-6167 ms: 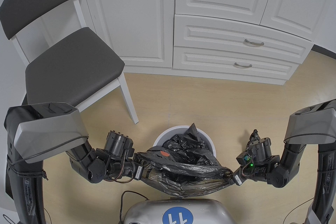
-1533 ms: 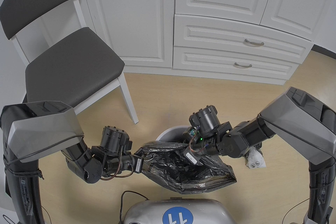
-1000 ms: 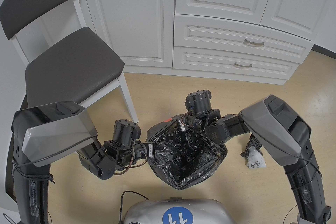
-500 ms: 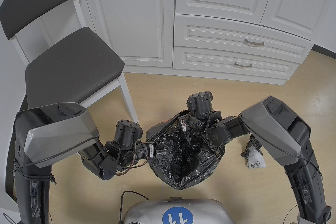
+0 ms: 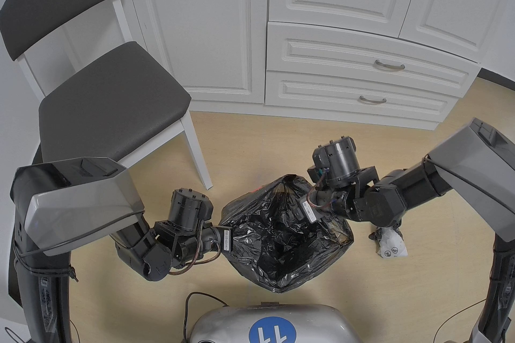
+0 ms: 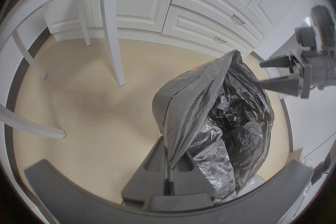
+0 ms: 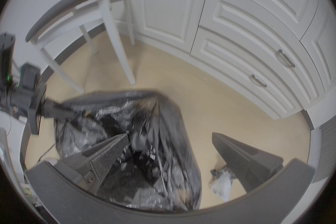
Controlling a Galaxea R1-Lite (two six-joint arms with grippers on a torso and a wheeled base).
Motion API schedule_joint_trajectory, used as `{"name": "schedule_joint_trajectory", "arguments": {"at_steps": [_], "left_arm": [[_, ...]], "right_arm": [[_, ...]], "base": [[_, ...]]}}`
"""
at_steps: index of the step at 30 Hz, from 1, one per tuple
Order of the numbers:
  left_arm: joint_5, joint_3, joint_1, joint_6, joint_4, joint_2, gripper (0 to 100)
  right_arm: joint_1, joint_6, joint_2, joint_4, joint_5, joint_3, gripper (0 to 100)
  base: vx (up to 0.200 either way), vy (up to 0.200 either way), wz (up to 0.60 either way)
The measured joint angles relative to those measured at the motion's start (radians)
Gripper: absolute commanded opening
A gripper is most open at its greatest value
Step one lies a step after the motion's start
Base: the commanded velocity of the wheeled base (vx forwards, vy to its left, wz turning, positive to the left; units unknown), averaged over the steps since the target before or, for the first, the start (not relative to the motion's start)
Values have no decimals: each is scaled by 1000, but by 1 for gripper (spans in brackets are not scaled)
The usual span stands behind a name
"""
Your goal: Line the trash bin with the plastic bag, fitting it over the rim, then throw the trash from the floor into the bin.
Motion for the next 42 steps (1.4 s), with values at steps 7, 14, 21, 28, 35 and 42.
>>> {"name": "schedule_joint_trajectory", "arguments": {"at_steps": [7, 14, 21, 28, 35, 42], "left_arm": [[-3, 27, 0, 11, 0, -30, 0], [-4, 33, 1, 14, 0, -40, 0], [-4, 30, 0, 14, 0, -40, 0], [-5, 27, 0, 14, -1, -37, 0], [-5, 24, 0, 13, -1, -34, 0], [-5, 23, 2, 13, -1, -33, 0]], "right_arm": [[21, -8, 1, -15, -47, 106, 100], [22, -33, 167, -92, -86, 64, 100], [1, -48, 309, -112, -130, -62, 100], [-21, -54, 386, -113, -133, -200, 100], [-28, -53, 464, -114, -125, -393, 100], [-21, -46, 546, -116, -109, -592, 100]], "base": [[0, 0, 0], [0, 0, 0], [0, 0, 0], [0, 0, 0], [0, 0, 0], [0, 0, 0]]}}
